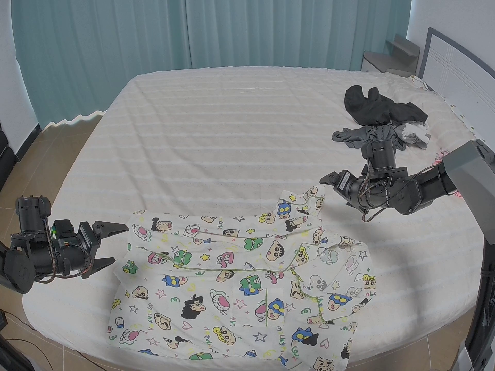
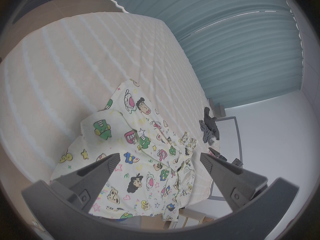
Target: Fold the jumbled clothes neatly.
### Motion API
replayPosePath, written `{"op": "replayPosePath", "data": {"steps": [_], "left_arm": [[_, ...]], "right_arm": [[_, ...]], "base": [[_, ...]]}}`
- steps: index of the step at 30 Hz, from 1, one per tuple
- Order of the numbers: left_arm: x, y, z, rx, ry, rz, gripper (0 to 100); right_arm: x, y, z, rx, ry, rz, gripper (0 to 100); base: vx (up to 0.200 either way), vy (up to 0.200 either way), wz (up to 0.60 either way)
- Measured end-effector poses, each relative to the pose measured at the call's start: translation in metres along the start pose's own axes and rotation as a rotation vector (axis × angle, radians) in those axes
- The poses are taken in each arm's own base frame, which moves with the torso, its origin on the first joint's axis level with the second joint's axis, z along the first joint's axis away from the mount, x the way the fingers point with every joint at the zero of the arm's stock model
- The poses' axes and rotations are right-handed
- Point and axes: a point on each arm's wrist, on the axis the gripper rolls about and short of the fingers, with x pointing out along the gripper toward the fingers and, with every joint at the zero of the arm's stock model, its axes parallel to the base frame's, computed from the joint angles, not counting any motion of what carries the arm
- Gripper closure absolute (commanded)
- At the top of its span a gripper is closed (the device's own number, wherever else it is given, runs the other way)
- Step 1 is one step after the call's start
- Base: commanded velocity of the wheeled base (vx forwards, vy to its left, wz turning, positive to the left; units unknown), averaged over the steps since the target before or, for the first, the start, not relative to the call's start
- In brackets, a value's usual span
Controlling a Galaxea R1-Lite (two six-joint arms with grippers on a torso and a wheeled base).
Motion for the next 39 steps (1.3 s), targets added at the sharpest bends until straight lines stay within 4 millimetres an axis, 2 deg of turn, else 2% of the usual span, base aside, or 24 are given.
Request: {"op": "replayPosePath", "data": {"steps": [5, 19, 29, 35, 36, 39], "left_arm": [[0.0, 0.001, -0.001, 0.001, -0.002, -0.003, 0], [0.0, 0.003, -0.003, -0.005, 0.006, 0.004, 0], [0.0, 0.003, -0.004, -0.005, 0.01, 0.005, 0], [0.001, 0.004, -0.004, -0.007, 0.012, 0.006, 0], [0.001, 0.004, -0.004, -0.008, 0.013, 0.007, 0], [0.001, 0.004, -0.004, -0.008, 0.014, 0.007, 0]], "right_arm": [[0.002, 0.0, -0.001, -0.002, 0.003, 0.0, 0], [0.016, -0.001, -0.004, -0.02, 0.01, -0.009, 0], [0.027, -0.012, -0.022, -0.065, 0.062, -0.043, 0], [0.039, -0.009, -0.035, -0.105, 0.092, -0.038, 0], [0.041, -0.008, -0.037, -0.111, 0.096, -0.037, 100], [0.048, -0.007, -0.04, -0.122, 0.11, -0.042, 100]], "base": [[0.12, 0.0, 0.0], [0.0, 0.0, 0.0], [0.0, 0.0, 0.0], [0.0, 0.0, 0.0], [0.0, 0.0, 0.0], [0.0, 0.0, 0.0]]}}
